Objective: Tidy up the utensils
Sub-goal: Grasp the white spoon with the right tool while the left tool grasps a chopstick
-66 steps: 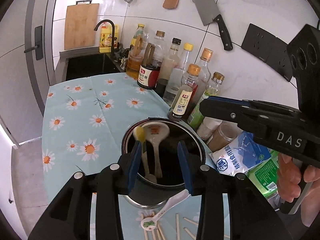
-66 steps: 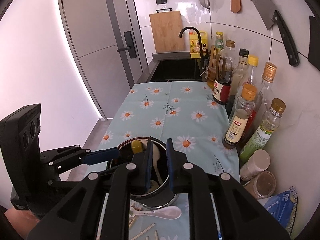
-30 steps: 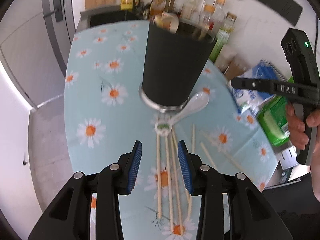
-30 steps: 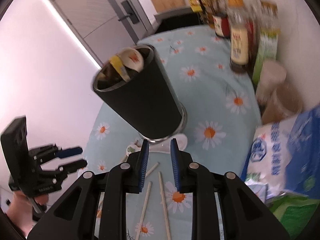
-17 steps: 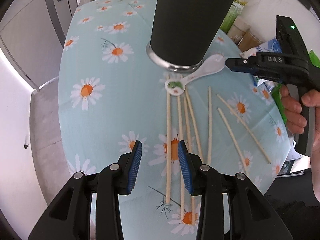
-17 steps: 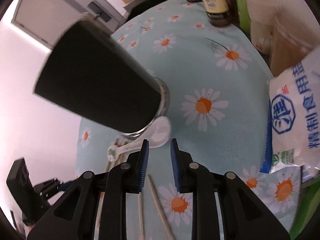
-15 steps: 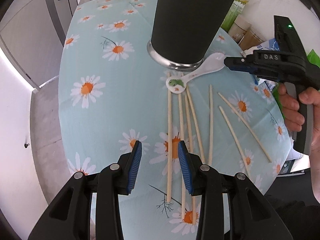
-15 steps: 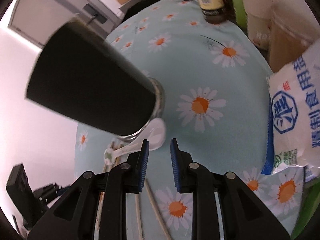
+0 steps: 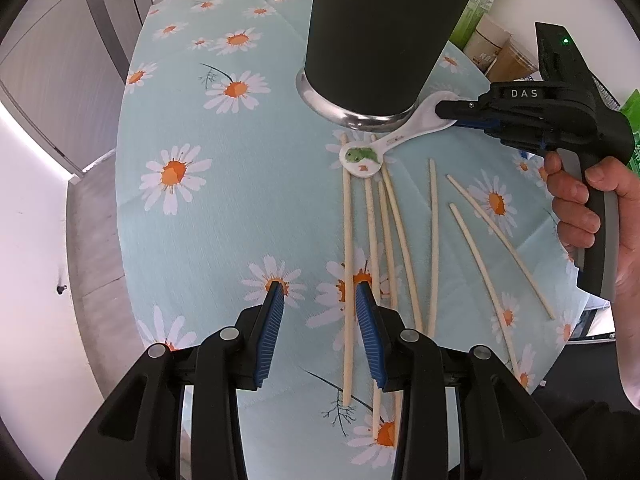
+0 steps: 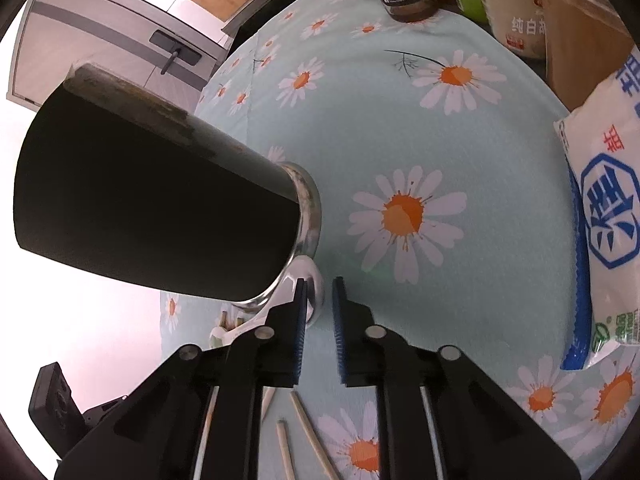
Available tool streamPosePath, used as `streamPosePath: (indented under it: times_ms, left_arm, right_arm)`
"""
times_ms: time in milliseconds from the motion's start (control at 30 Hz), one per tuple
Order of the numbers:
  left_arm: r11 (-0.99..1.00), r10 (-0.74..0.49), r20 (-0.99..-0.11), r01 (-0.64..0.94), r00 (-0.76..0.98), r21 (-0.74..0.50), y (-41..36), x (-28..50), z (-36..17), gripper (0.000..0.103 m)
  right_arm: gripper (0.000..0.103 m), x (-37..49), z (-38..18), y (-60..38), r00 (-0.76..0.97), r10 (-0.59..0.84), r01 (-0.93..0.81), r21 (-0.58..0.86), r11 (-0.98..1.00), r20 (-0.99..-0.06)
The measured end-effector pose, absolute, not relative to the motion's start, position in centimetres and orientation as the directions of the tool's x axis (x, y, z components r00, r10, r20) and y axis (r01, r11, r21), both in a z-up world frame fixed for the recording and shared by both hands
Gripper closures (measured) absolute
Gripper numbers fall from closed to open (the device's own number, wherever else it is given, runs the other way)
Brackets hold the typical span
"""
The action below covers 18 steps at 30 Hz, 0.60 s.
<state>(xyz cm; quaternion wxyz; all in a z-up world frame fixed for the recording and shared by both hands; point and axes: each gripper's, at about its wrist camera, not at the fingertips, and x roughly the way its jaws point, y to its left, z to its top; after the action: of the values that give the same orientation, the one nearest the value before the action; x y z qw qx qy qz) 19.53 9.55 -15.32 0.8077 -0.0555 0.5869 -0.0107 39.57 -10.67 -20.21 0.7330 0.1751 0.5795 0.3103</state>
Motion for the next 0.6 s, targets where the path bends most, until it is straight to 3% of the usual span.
streamPosePath:
  times_ms: [600]
  left_arm:
    - [0.996, -0.09, -0.958, -0.002, 0.272, -0.094, 8.8, 21.8, -15.9, 0.067]
  right_arm:
    - [0.096, 38.5, -16.4, -13.1, 0.191, 0.701, -0.261, 0.653, 0.711, -0.687]
